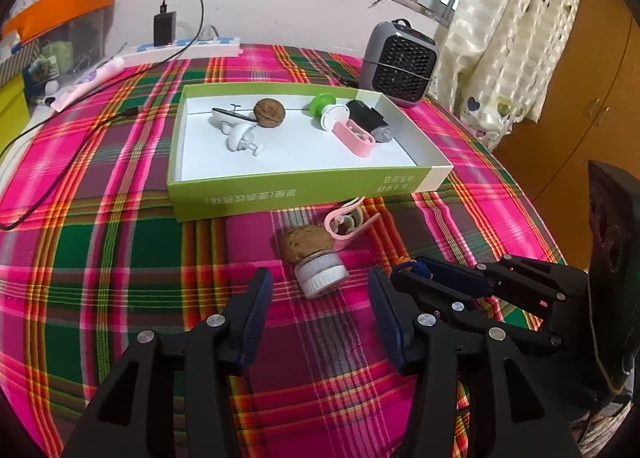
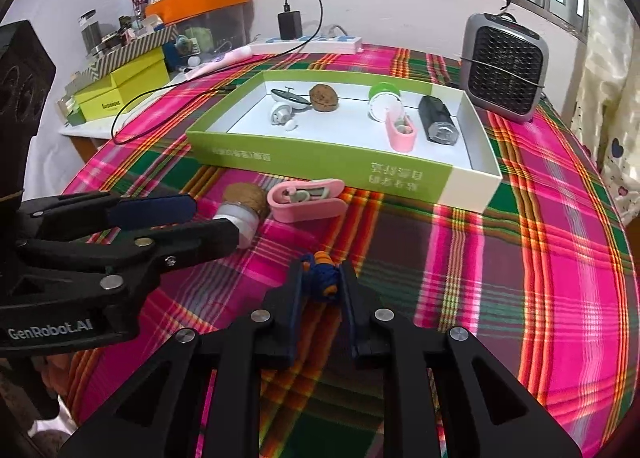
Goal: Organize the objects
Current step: 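Close the right tool on the blue-orange toy while the left tool approaches the cork-lidded jar, then grasp the white cork-lidded jar with the left tool while the right tool holds the toy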
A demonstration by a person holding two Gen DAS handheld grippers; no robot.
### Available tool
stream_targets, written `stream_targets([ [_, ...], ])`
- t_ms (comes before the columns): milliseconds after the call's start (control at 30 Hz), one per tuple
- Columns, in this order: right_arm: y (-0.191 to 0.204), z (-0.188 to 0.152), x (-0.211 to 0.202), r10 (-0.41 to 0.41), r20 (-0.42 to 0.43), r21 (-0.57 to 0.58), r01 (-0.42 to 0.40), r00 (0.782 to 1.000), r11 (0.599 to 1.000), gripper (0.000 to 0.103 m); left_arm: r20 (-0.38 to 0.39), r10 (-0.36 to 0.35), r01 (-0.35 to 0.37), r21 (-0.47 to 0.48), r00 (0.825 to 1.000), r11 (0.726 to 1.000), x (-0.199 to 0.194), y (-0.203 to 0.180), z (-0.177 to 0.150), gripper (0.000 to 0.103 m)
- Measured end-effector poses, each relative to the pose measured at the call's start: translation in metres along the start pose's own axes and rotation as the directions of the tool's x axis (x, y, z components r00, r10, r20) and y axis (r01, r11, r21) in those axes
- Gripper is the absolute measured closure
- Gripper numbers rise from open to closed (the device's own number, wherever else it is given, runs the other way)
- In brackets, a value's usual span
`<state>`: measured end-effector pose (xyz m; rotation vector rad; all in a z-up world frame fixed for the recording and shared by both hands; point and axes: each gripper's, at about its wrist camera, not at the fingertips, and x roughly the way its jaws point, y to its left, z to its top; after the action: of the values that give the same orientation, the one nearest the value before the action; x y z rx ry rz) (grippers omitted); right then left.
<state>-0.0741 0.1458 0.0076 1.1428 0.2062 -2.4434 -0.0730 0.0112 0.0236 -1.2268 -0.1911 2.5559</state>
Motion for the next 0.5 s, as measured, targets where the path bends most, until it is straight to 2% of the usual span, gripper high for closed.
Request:
stream_targets([
  [500, -0.006, -0.002, 0.0, 0.01, 0.0, 0.018, -0.01, 1.0, 1.0, 0.084, -0.023, 0.045, -0.045, -0.028, 0.999, 0.999, 0.015, 0.002, 0.001, 0.055],
])
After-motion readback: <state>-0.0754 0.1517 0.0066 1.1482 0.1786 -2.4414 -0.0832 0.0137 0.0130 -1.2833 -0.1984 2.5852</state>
